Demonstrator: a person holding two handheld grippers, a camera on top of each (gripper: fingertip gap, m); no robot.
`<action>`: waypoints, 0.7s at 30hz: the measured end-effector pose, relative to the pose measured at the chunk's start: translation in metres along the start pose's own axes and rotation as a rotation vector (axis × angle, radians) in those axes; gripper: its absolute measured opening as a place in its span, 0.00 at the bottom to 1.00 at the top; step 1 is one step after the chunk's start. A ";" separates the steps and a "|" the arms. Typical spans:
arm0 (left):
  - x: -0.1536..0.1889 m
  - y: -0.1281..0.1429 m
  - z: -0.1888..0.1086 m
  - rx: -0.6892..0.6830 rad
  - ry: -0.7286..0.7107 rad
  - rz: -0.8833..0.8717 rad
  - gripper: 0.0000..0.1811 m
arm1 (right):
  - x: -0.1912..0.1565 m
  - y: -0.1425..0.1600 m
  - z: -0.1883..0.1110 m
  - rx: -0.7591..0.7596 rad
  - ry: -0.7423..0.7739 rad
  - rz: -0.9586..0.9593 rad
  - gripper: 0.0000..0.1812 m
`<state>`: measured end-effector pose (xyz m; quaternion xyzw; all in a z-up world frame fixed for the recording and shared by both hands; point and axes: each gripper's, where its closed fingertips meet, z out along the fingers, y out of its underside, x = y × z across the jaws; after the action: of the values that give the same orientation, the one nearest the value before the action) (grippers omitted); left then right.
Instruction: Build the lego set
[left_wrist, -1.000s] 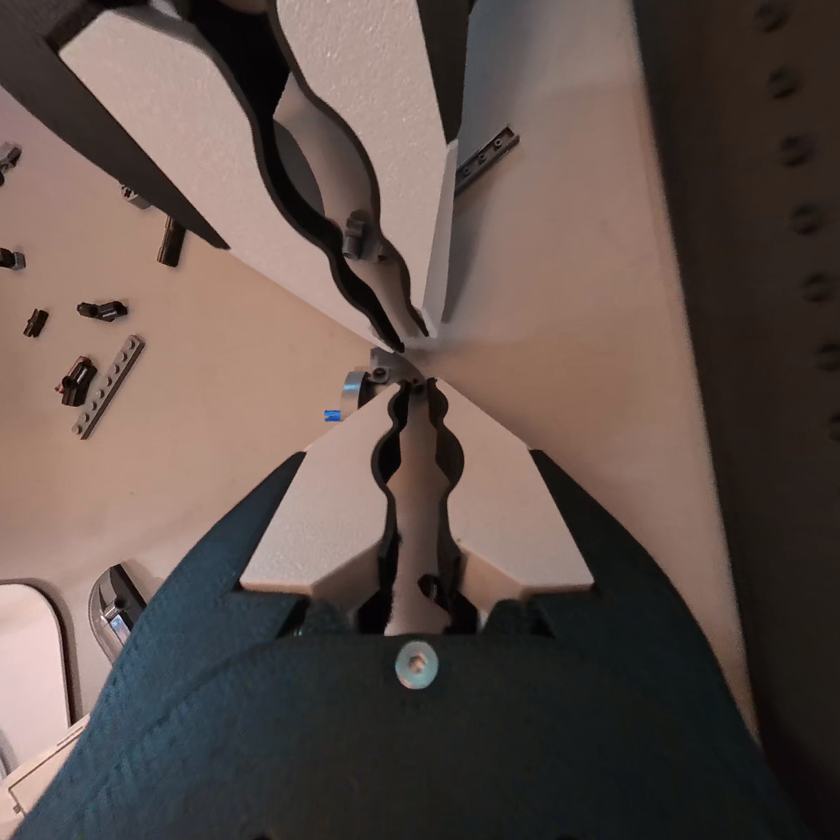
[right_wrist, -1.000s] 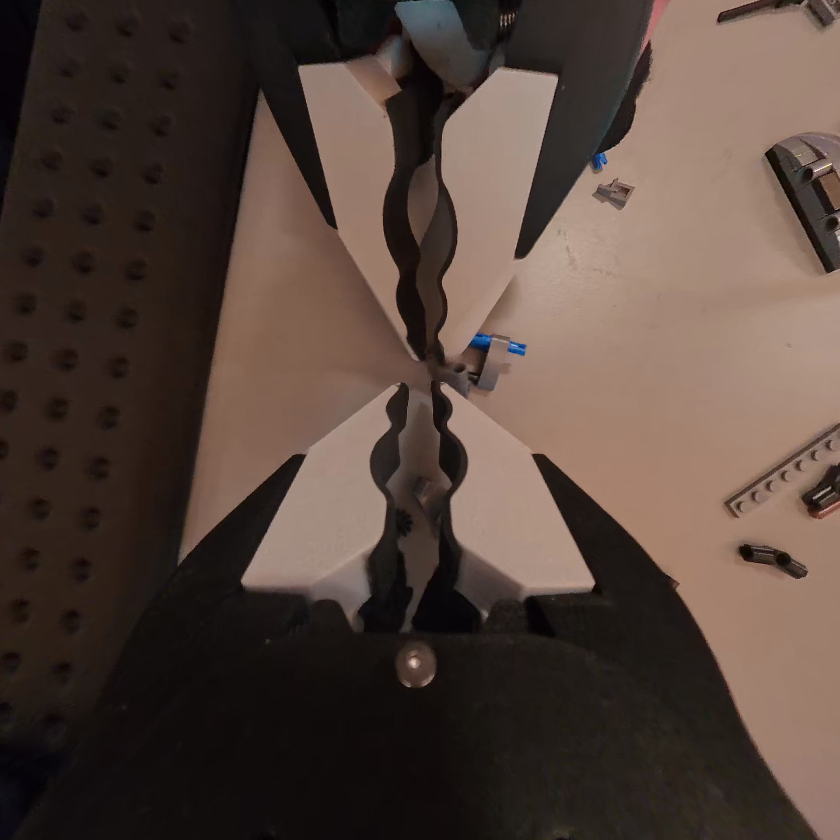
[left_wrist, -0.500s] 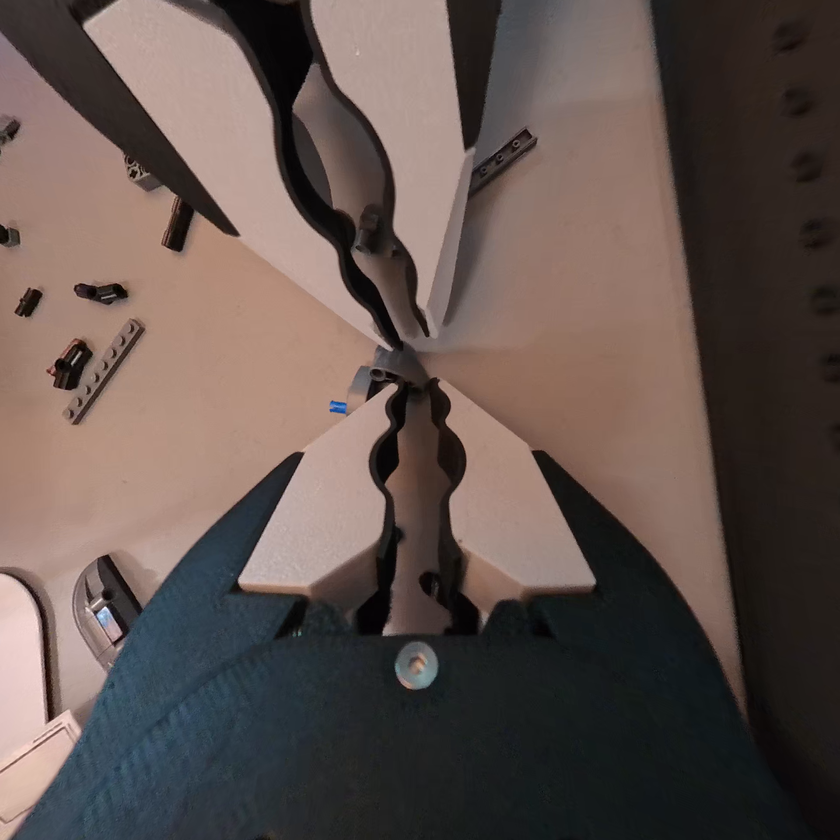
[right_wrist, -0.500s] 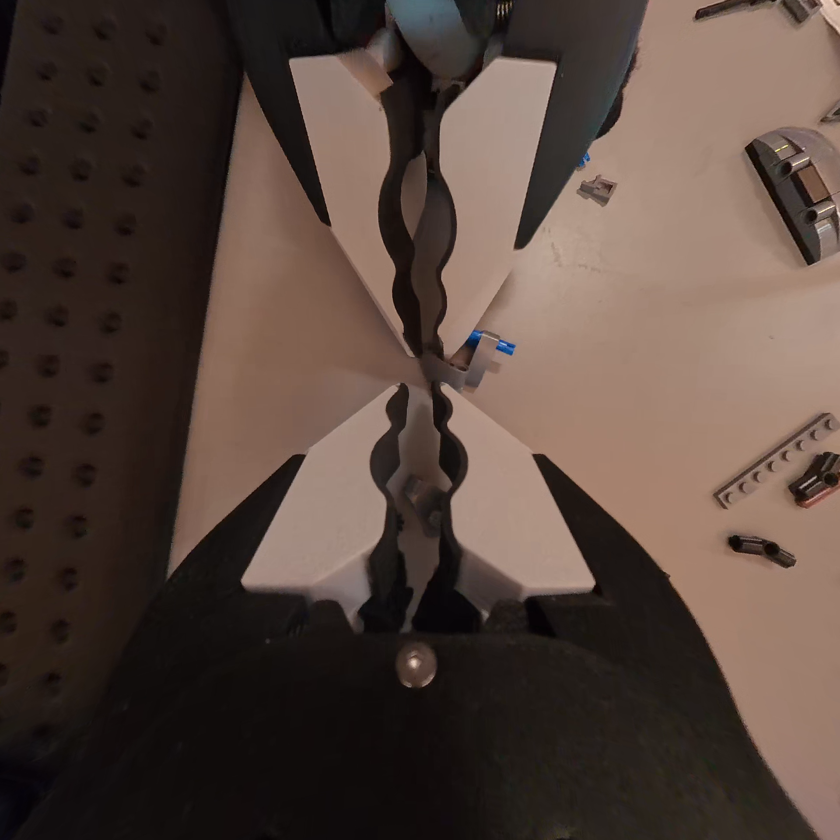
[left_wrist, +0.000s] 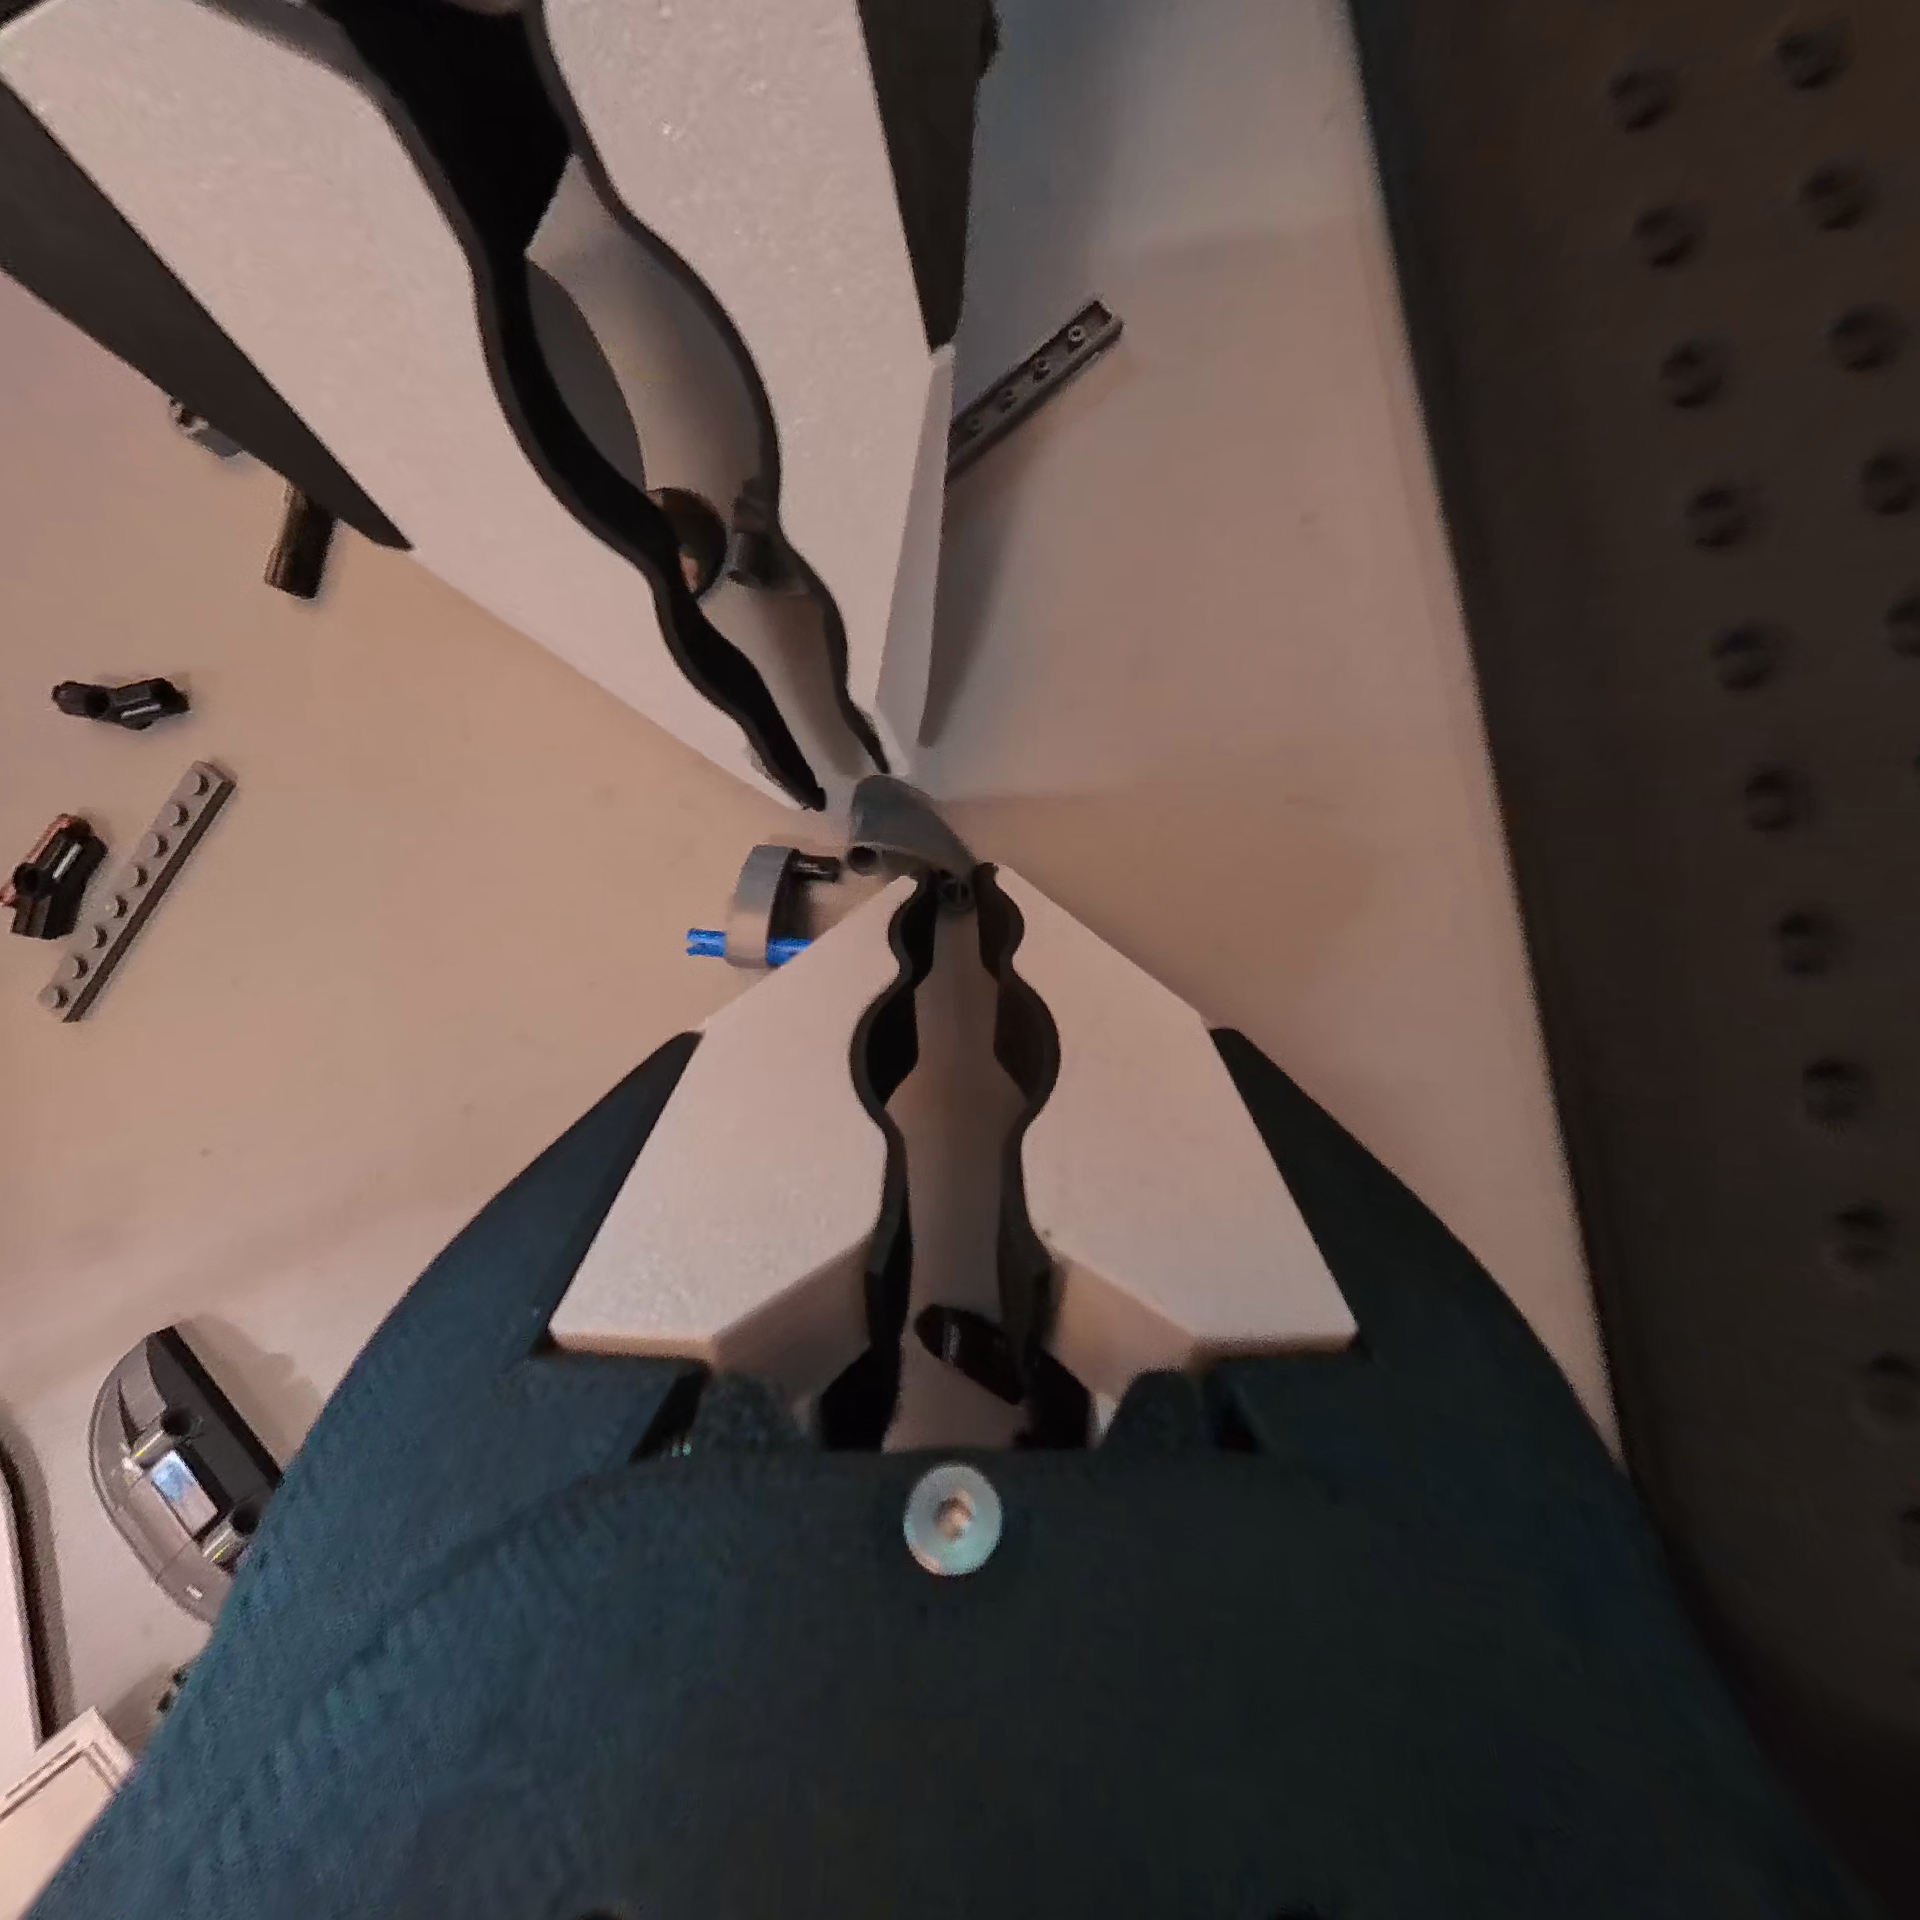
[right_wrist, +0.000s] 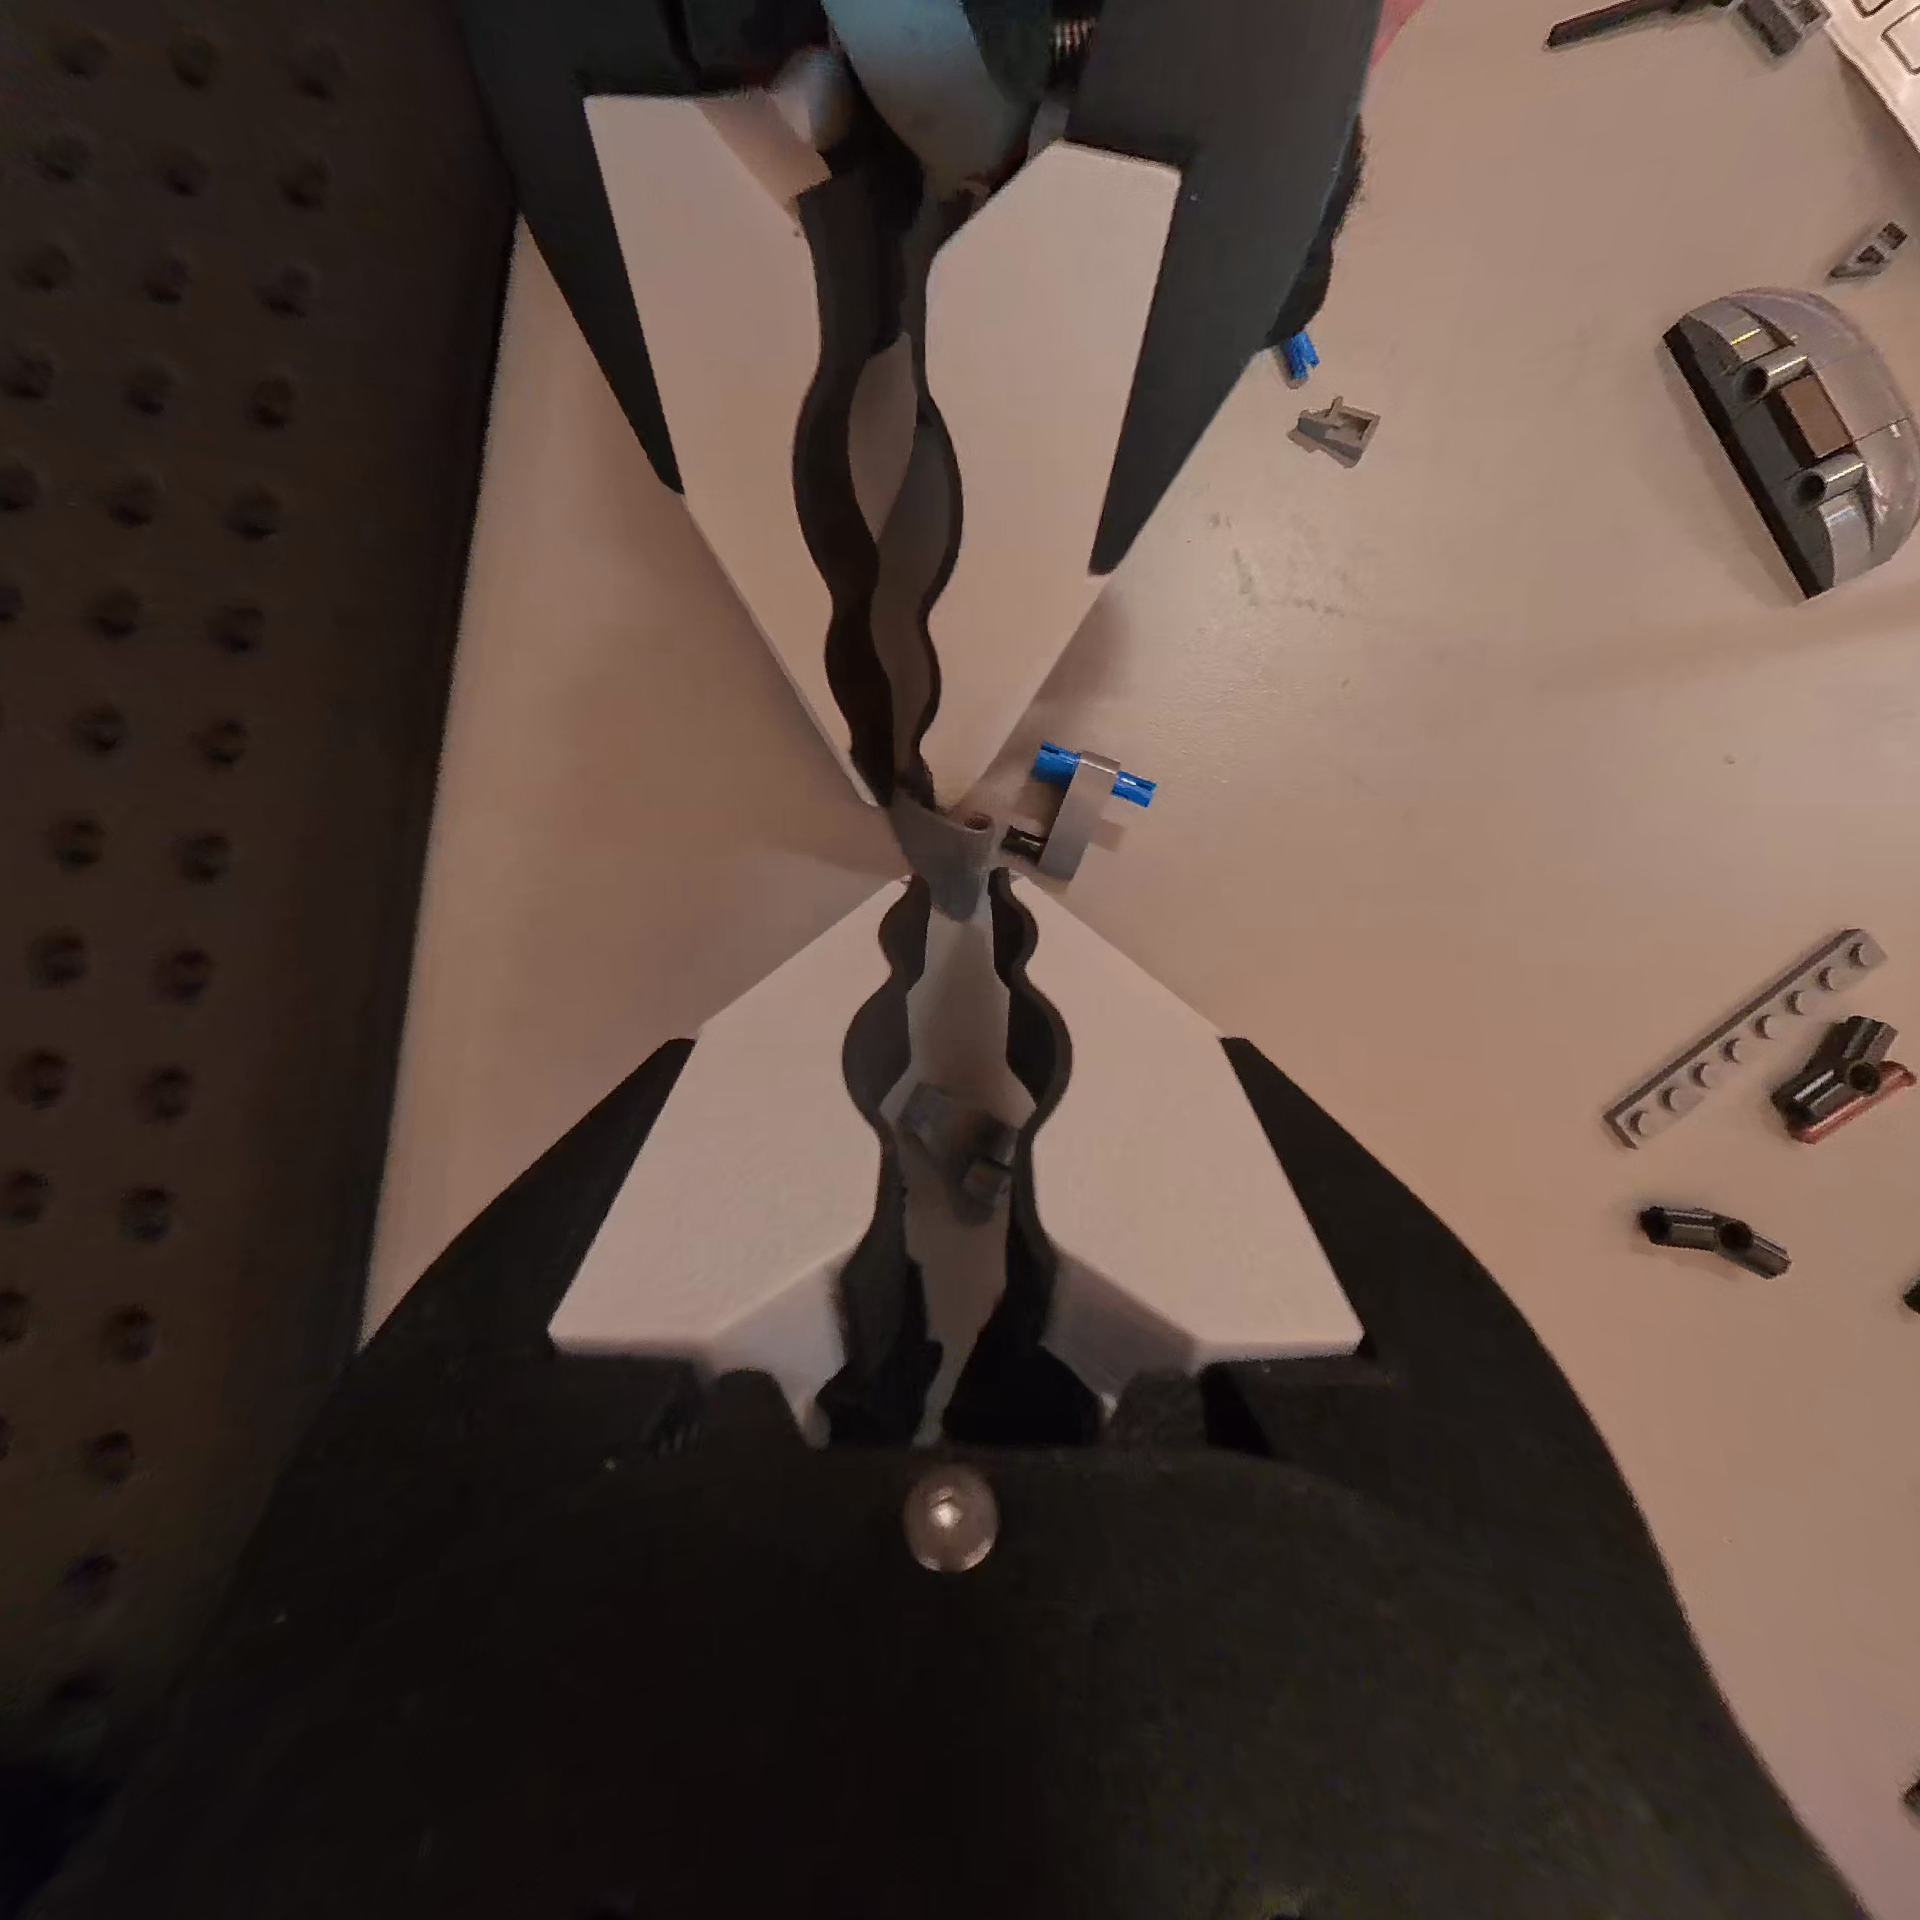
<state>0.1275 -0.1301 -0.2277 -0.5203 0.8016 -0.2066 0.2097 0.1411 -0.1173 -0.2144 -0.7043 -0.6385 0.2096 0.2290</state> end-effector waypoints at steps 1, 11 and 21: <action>0.004 -0.001 -0.001 0.007 0.026 0.002 0.03 | 0.000 0.000 0.000 0.001 -0.002 -0.001 0.06; 0.016 0.000 -0.002 0.029 0.109 0.010 0.03 | -0.016 -0.008 0.010 0.009 -0.048 -0.067 0.06; 0.004 0.001 -0.011 0.039 0.052 0.004 0.05 | -0.013 -0.002 0.012 -0.024 -0.036 -0.047 0.05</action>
<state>0.1191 -0.1320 -0.2199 -0.5091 0.8035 -0.2354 0.1992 0.1309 -0.1289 -0.2228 -0.6880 -0.6613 0.2090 0.2137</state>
